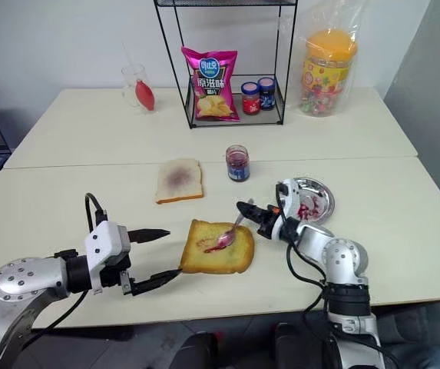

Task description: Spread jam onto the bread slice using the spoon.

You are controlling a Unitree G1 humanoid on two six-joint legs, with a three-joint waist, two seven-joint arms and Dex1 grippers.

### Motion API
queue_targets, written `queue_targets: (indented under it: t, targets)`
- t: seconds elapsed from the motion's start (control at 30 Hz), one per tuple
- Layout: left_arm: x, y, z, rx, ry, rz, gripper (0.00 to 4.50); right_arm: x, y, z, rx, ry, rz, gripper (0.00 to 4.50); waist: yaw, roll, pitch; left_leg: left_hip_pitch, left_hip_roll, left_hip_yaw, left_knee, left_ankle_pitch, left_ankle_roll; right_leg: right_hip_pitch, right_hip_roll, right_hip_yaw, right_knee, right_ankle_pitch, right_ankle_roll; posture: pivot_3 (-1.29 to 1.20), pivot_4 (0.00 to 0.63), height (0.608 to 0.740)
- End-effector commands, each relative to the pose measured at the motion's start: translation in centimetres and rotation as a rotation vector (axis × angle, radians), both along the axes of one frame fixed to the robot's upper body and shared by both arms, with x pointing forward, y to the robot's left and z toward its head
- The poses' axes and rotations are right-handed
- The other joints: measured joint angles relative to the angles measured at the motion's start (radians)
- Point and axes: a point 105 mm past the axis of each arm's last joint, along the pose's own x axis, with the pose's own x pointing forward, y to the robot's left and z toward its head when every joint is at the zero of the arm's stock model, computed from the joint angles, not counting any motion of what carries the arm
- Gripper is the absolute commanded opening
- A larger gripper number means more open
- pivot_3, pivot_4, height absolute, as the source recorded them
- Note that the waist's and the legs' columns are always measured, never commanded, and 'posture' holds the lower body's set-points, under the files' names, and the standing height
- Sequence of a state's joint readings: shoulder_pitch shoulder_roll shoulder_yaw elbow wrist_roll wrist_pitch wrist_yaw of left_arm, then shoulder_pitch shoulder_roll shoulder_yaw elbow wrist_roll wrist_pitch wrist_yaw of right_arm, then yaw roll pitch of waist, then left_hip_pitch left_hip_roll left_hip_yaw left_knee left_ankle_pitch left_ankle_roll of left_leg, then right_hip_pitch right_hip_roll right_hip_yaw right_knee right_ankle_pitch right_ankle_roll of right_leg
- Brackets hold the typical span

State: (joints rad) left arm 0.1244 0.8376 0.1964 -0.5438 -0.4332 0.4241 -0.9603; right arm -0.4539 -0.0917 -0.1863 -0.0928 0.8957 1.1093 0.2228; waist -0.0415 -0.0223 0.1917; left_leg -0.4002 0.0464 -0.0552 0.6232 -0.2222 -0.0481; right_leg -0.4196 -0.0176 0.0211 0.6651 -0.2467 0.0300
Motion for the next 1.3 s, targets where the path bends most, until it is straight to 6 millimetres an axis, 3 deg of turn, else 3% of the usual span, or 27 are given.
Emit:
queue_targets:
  t: [0.03,0.2,0.33,0.47,0.63,0.73,0.93,1.17,1.3]
  targets:
    - [-0.7,-0.3,0.1,0.02,0.003,-0.048,4.5,-0.1,-1.4,2.6,0.02,-0.06,-0.039,0.01,0.0,0.0,0.0,0.0,0.0,0.0,0.0,0.0,0.0,0.0,0.0,0.0,0.0,0.0,0.0,0.0,0.15,0.74]
    - [-1.3,-0.3,-0.3,0.029,0.024,-0.067,4.5,-0.6,1.7,3.5,0.101,-0.041,0.003,0.01,-0.008,0.0,0.0,0.0,0.0,0.0,0.0,0.0,0.0,-0.001,0.0,0.0,0.0,0.0,0.0,0.0,0.15,0.74]
    - [-1.4,-0.4,-0.4,0.032,0.024,-0.073,4.5,-0.5,4.6,2.5,0.105,-0.002,0.03,0.01,-0.014,0.0,0.0,0.0,0.002,0.0,-0.001,0.0,0.0,-0.001,0.002,0.0,0.0,0.0,-0.001,0.0,0.15,0.74]
    - [-1.6,-0.6,-0.4,0.029,0.025,-0.08,4.5,-0.6,5.7,1.4,0.094,0.029,0.045,0.01,-0.013,0.0,0.0,-0.001,0.001,0.0,0.0,0.0,0.0,-0.001,0.001,0.001,-0.001,0.0,0.0,0.0,0.15,0.74]
    - [-1.7,-0.6,-0.5,0.034,0.026,-0.078,4.5,-0.8,4.9,-0.1,0.054,0.051,0.034,0.01,-0.007,0.0,0.0,-0.001,0.001,0.0,0.0,0.0,0.0,-0.001,0.001,0.001,-0.002,0.0,0.0,0.0,0.15,0.74]
    - [-1.6,-0.5,-0.5,0.034,0.023,-0.073,4.5,-0.5,2.1,-1.0,0.023,0.064,-0.025,0.01,-0.007,0.0,0.0,-0.001,0.001,0.0,-0.001,0.0,0.0,-0.001,0.001,0.0,-0.001,0.0,-0.001,0.0,0.15,0.74]
    - [-1.5,-0.6,-0.7,0.031,0.022,-0.077,4.5,-1.2,-1.7,-0.7,0.01,0.064,-0.071,0.01,-0.002,0.0,0.0,-0.001,0.001,0.001,0.0,0.0,0.0,0.0,0.001,0.001,-0.001,0.0,-0.001,0.0,0.15,0.74]
    - [-1.4,-0.5,-0.8,0.033,0.021,-0.084,4.5,-1.7,-2.3,0.6,0.036,0.049,-0.08,0.01,-0.003,0.0,0.0,0.0,0.001,0.001,0.0,0.0,0.0,0.0,0.001,0.001,-0.001,-0.001,-0.001,0.0,0.15,0.74]
    - [-1.5,-0.6,-0.8,0.028,0.022,-0.088,4.5,-1.1,-0.2,2.5,0.143,0.034,-0.064,0.01,-0.004,0.0,0.0,-0.001,0.001,0.001,0.0,0.0,0.0,-0.001,0.001,0.002,-0.001,0.0,-0.001,0.0,0.15,0.74]
